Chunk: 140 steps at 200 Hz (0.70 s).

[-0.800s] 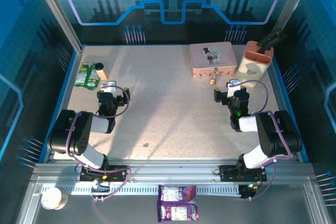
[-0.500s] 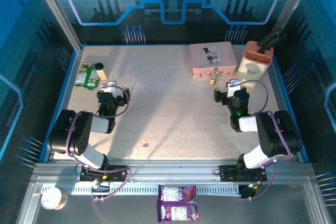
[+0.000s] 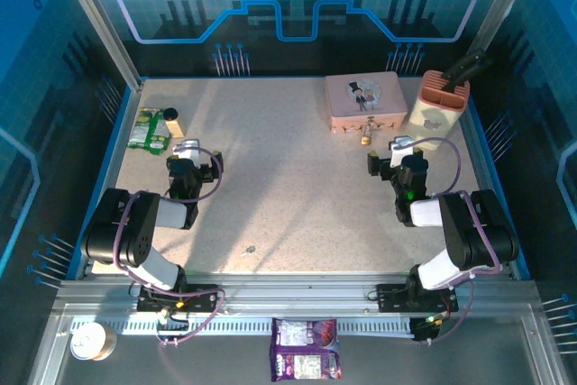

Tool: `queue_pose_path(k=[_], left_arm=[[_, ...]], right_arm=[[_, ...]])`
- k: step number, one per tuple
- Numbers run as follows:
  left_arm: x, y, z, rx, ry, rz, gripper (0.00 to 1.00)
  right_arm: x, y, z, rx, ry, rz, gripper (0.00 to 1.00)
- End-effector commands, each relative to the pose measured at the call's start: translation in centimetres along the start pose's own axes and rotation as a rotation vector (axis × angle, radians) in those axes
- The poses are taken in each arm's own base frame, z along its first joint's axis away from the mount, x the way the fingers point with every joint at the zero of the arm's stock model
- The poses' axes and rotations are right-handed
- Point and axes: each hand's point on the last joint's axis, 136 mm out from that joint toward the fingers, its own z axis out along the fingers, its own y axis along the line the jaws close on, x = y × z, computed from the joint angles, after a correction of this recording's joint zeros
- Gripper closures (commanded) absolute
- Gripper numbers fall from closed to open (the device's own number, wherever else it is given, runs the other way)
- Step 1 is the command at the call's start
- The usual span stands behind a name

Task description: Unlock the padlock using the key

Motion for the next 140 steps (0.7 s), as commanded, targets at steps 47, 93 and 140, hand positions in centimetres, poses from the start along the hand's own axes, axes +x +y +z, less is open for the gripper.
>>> queue_pose_path(k=[47,93,140], left_arm=[[-1.2,-0.2,0.2,0.011,-0.029,-0.015,0.01],[-1.6,-1.3,-0.8,0.031,-0.088,0.039,0.01],[-4.7,-2.7,-5.2,0.013,-0.220,0.123,0.01]], right_arm=[[-0.6,0.1,0.1,0.004,-0.023,0.002,0.00],[-0.8,1.6,-0.6,-0.060,-0.061,-0.052,0.00],[-3.0,2.5,-4.2,-0.053,-0.173,-0.105,0.00]])
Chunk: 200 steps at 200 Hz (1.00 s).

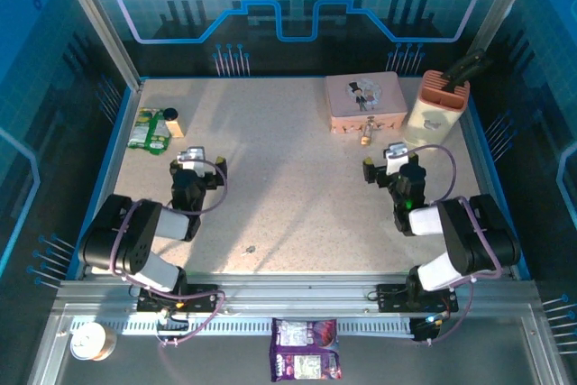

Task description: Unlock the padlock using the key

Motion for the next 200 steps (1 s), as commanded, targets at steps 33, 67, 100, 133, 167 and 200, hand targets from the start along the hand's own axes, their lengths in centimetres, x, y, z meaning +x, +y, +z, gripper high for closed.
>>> queue_pose_path(k=[33,67,100,133,167,200], left_arm=[[-8.3,-0.9,-3.7,-0.002,-0.051,-0.127,0.01],[-9.6,0.1,-6.6,-0.032,0.065,-0.441,0.01],[-8.7,1.6,-9.5,-0.116,0.199,-0.662,0.01],[-7.7,0.2,-11.8,0.012,0.259,-0.673,0.01],[-7.5,-1.7,-13.6,0.194,0.263,-0.651,0.01],[-5.9,-3.1,-13.8,0.245,0.371,-0.584,0.01]], right_arm=[[-5.6,1.4,-3.7,-0.040,-0.069,-0.008,0.00],[-9.6,1.5,-7.7,-0.097,-0.061,0.238,0.00],[-10.6,-1.6,-11.6,0.020,0.116,0.540,0.00],[-10.1,-1.1,-13.6,-0.070,0.186,0.661,0.00],[-10.5,0.8,-15.2,-0.215,0.179,0.605,0.00],[-10.6,3.0,-16.3,-0.283,0.268,0.537,0.00]])
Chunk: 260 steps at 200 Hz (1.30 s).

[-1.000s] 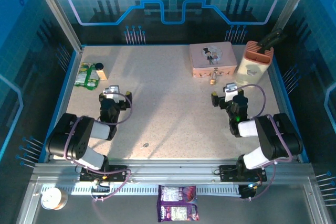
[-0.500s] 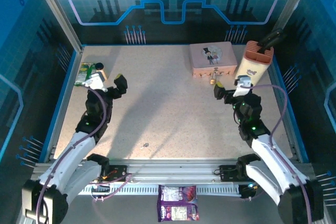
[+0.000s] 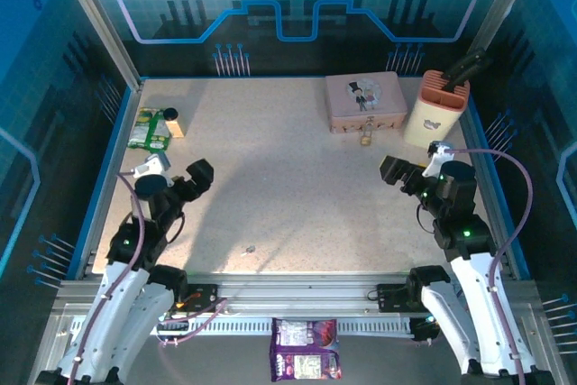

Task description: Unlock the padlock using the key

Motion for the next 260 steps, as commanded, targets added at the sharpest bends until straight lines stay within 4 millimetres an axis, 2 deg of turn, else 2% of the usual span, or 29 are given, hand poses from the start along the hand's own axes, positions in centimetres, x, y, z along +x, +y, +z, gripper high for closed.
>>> queue_pose_path(k=[1,35,77,86,99,104,124,169,196,213,260], left_arm=[[2.9,-0.1,0.3,0.026,0.150,0.050,0.01],[4.4,0.1,0.0,0.051,0.179,0.045,0.01],[6.2,0.5,-1.0,0.079,0.193,0.093,0.01],[6.1,0.9,-1.3,0.068,0.174,0.100,0.01],[5.6,1.3,-1.9,0.062,0.123,0.105,0.01],[5.3,1.5,-2.0,0.055,0.101,0.103,0.01],[4.3,3.2,-2.7,-0.013,0.009,0.098,0.01],[3.0,6.9,-4.1,-0.164,-0.125,0.095,0.01],[3.0,7.2,-4.4,-0.168,-0.140,0.088,0.01],[2.7,7.6,-4.7,-0.191,-0.152,0.078,0.01],[2.7,8.0,-5.1,-0.207,-0.164,0.050,0.01]], right_arm=[[1.9,2.3,-0.8,-0.068,0.126,-0.053,0.00],[4.4,5.1,-0.6,-0.078,0.208,-0.143,0.00],[10.1,10.5,0.6,-0.109,0.346,-0.280,0.01],[11.2,11.7,0.9,-0.116,0.374,-0.305,0.01],[14.0,13.3,1.5,-0.117,0.447,-0.355,0.02],[14.1,14.8,1.5,-0.138,0.453,-0.360,0.02],[17.2,17.9,2.2,-0.161,0.532,-0.399,0.04],[24.6,22.6,3.7,-0.163,0.745,-0.455,0.11],[29.2,23.5,4.5,-0.099,0.907,-0.511,0.19],[31.4,24.2,4.9,-0.073,0.968,-0.544,0.22],[34.5,24.7,6.2,0.001,1.051,-0.551,0.35]])
